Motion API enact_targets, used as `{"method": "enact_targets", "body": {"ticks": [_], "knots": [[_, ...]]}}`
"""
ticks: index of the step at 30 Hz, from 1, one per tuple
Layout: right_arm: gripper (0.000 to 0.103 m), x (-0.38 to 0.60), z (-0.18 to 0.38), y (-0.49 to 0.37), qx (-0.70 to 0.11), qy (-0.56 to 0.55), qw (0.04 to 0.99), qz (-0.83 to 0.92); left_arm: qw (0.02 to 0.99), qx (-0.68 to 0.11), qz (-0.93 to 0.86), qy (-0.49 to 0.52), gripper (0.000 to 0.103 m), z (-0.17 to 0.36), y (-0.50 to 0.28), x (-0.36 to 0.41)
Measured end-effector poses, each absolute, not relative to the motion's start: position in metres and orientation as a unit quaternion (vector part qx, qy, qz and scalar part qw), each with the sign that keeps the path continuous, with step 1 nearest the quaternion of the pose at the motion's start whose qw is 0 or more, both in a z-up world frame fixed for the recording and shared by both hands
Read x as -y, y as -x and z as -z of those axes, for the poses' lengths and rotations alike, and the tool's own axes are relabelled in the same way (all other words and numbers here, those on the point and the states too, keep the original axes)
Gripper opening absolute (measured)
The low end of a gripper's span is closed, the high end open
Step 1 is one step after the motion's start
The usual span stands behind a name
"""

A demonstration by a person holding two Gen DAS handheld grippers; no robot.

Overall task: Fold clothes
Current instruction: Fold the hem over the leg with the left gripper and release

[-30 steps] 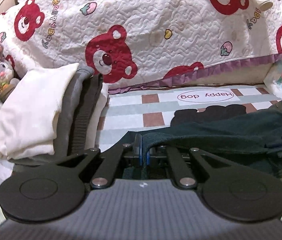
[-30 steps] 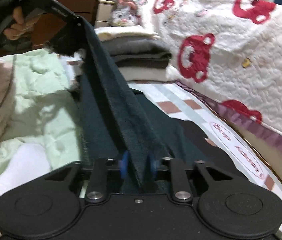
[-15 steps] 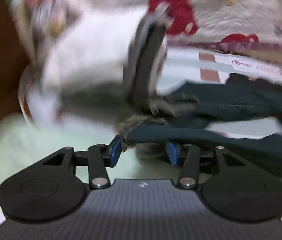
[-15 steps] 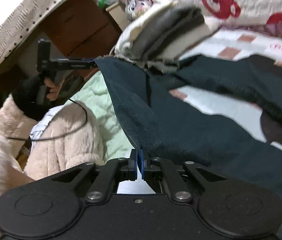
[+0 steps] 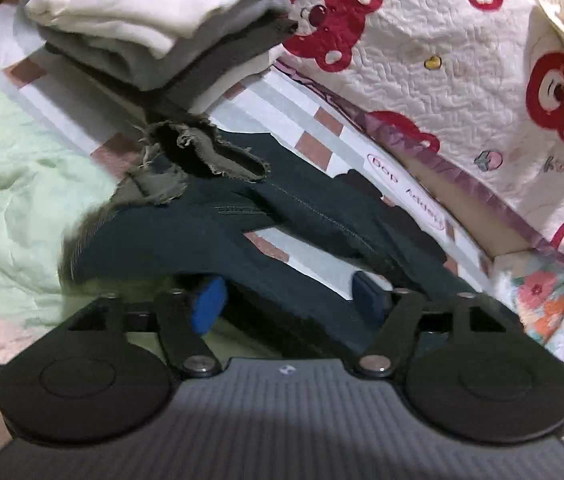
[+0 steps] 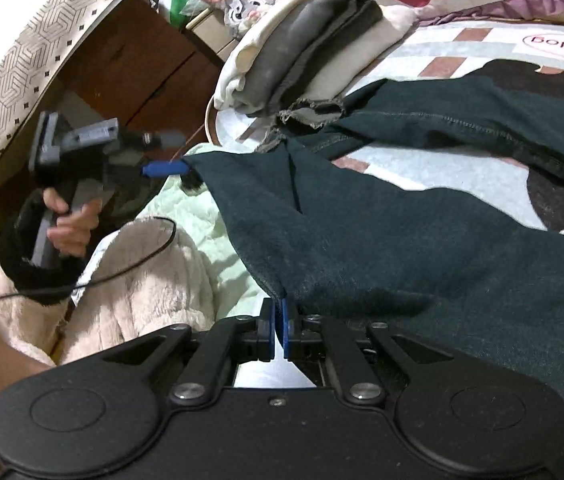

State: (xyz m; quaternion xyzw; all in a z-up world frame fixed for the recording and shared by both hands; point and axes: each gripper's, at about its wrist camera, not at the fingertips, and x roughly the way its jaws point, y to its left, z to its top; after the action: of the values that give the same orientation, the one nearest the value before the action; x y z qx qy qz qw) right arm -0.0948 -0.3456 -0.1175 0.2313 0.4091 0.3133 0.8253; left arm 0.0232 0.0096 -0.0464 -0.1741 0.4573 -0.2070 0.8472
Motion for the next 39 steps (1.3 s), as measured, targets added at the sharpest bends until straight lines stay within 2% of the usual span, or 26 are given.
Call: {"method": "enact_targets", "body": {"ticks": [3,6,15,19,20,21,22,25,27,30,33,35,37,39], "knots": [[0.005,0.349,0.123,0.100,-0.407,-0.242,0.823,-0.313,0.860,-0.470,0.164,0.113,0.073,0.051,-0.024,0.012],[0.005,0.352,0.126,0.104,-0.400,-0.254,0.823,-0.313,0.858,-0.486,0.139,0.095,0.073,0.061,-0.017,0.018],[0.006,0.364,0.135,0.105,-0.385,-0.298,0.809,-0.329,0.817,-0.530,0.072,0.217,0.077,0.103,-0.026,0.003],[0.006,0.370,0.143,0.107,-0.375,-0.334,0.799,-0.331,0.828,-0.510,0.011,0.233,0.075,0.113,-0.034,-0.005],[0.006,0.370,0.144,0.108,-0.374,-0.336,0.799,-0.330,0.834,-0.499,0.015,0.235,0.063,0.114,-0.034,-0.006],[0.006,0.370,0.145,0.108,-0.372,-0.338,0.799,-0.329,0.841,-0.487,0.018,0.234,0.015,0.112,-0.034,-0.006],[0.006,0.369,0.145,0.109,-0.370,-0.340,0.800,-0.328,0.856,-0.470,0.020,0.215,0.005,0.104,-0.030,-0.003],[0.006,0.379,0.144,0.119,-0.359,-0.354,0.808,-0.304,0.895,-0.418,0.024,0.157,0.004,0.080,-0.017,0.006],[0.010,0.404,0.143,0.160,-0.340,-0.379,0.829,-0.232,0.917,-0.381,0.026,0.118,0.004,0.064,-0.009,0.012],[0.010,0.449,0.141,0.234,-0.300,-0.417,0.852,-0.099,0.943,-0.327,0.030,0.061,0.004,0.042,0.002,0.021],[0.013,0.494,0.139,0.309,-0.255,-0.446,0.857,0.035,0.938,-0.337,0.027,0.072,0.004,0.043,-0.001,0.018],[0.030,0.524,0.138,0.359,-0.222,-0.460,0.851,0.125,0.937,-0.342,0.024,0.072,0.004,0.045,-0.006,0.018],[0.034,0.554,0.137,0.408,-0.186,-0.470,0.836,0.213,0.934,-0.348,0.022,0.075,0.004,0.048,-0.010,0.018],[0.047,0.579,0.138,0.453,-0.148,-0.486,0.814,0.282,0.932,-0.353,0.021,0.082,0.004,0.050,-0.013,0.017]]}}
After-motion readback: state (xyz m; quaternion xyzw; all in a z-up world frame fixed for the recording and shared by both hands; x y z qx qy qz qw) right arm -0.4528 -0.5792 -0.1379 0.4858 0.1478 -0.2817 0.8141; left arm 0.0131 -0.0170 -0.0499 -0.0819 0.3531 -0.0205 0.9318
